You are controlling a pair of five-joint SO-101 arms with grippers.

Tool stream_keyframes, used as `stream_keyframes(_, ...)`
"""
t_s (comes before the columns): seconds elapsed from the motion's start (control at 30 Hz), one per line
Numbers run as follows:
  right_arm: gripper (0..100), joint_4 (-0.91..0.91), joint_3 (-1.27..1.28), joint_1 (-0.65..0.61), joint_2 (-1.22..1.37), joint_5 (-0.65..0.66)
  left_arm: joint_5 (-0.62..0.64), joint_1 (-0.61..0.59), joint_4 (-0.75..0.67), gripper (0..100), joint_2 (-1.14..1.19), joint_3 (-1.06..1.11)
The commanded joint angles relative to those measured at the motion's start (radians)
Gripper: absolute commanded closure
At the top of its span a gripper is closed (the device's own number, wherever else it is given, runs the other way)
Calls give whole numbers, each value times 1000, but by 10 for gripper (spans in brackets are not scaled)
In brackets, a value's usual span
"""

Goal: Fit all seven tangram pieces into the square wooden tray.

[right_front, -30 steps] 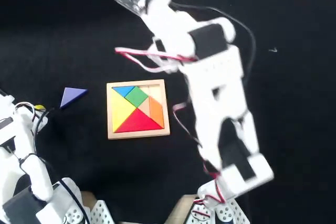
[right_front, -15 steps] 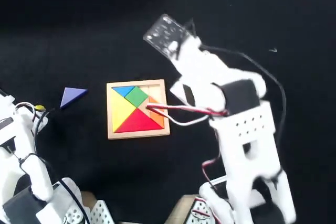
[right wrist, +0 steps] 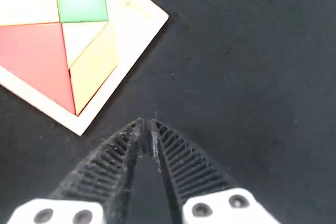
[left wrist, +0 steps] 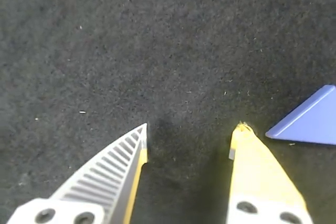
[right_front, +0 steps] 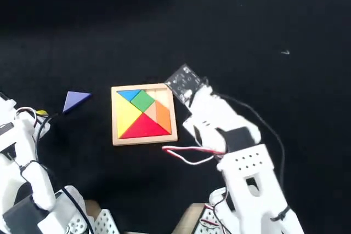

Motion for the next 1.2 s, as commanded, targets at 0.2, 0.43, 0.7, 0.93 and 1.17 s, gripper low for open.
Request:
stream_keyframes(0.2,987,-404,274,34,-42,-153,-160,185,143,744,-15,-81)
stream_keyframes(0.43,987,-489,328,46,-42,-158,-153,312,661,740,-2,-530)
stream_keyframes(0.7,987,-489,329,46,-42,-157,-212,344,793,740,158,-911)
stream_keyframes(0.93,987,-491,329,46,-38,-153,-526,341,796,744,569,-1133)
stream_keyframes(1.17,987,-491,331,44,-38,-153,-813,397,853,739,694,-1290)
